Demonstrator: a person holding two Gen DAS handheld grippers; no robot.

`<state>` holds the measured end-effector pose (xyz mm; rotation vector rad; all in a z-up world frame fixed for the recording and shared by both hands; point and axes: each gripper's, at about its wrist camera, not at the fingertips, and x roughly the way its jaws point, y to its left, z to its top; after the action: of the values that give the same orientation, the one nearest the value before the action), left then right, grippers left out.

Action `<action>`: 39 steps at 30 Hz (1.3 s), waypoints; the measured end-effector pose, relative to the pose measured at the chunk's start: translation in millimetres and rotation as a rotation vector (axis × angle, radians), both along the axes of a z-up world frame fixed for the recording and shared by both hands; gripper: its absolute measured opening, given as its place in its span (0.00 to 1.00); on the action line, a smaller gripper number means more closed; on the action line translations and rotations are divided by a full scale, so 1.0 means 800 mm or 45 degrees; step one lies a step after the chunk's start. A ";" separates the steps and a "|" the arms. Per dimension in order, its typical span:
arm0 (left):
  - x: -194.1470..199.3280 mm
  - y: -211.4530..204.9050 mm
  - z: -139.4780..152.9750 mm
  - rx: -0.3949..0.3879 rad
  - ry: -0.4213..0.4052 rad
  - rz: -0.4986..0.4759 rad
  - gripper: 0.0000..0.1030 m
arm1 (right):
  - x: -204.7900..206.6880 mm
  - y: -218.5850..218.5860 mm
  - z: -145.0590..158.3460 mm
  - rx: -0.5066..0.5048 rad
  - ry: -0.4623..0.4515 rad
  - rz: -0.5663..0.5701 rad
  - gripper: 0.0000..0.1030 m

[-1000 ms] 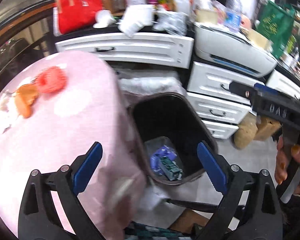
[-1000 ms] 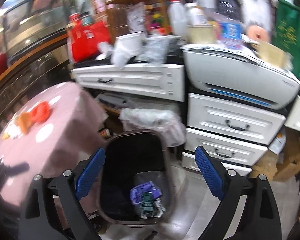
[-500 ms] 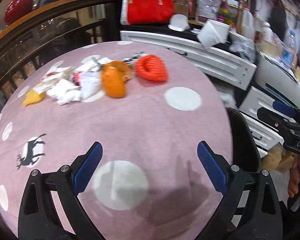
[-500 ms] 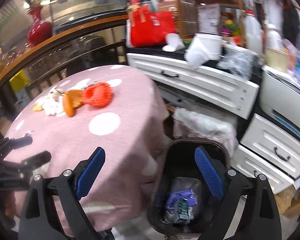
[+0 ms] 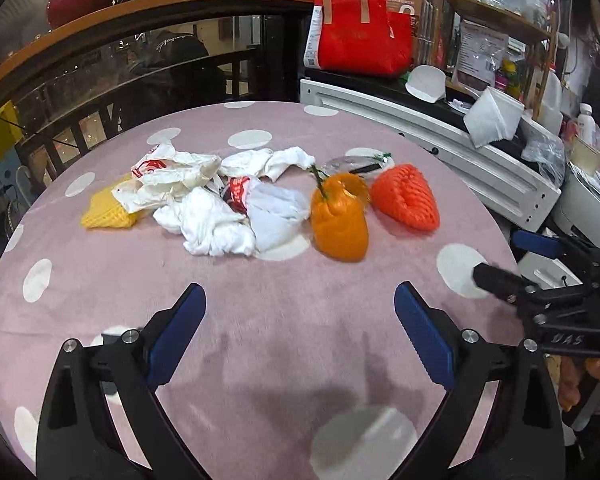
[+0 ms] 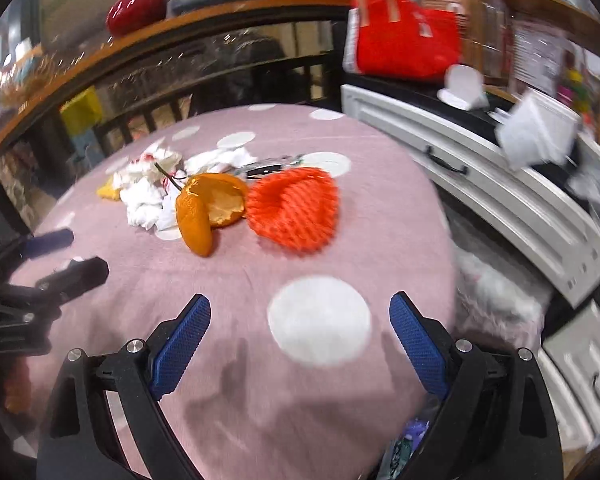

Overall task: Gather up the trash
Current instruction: 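Grasp the orange mesh net with the right gripper, then grasp the orange peel with the left gripper while the right gripper holds the mesh net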

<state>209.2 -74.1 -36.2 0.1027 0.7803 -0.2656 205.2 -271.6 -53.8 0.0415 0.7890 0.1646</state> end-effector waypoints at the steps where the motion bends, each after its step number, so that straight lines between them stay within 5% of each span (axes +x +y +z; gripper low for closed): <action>1: 0.005 0.001 0.000 -0.007 0.002 0.005 0.91 | 0.012 0.006 -0.002 -0.028 0.004 0.008 0.87; 8: 0.027 -0.002 -0.010 -0.017 0.047 -0.011 0.90 | 0.077 0.012 -0.017 -0.026 0.095 0.026 0.82; 10: 0.030 -0.004 -0.013 -0.002 0.051 -0.024 0.90 | 0.088 0.012 -0.021 -0.024 0.117 0.027 0.75; 15: 0.041 -0.008 -0.015 0.016 0.043 -0.040 0.90 | 0.089 0.017 -0.026 -0.040 0.122 0.051 0.33; 18: 0.053 -0.013 -0.016 -0.001 0.061 -0.045 0.90 | 0.079 0.015 -0.023 -0.041 0.102 0.060 0.22; 26: 0.093 -0.048 -0.028 0.009 0.096 -0.072 0.84 | 0.046 0.008 -0.008 -0.058 -0.002 0.053 0.21; 39: 0.120 -0.076 -0.044 0.053 0.068 -0.092 0.43 | 0.036 -0.003 -0.013 0.000 0.008 0.027 0.20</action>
<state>305.5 -134.8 -71.7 0.1636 0.8360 -0.3217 233.7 -274.2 -64.4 0.0338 0.7959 0.1848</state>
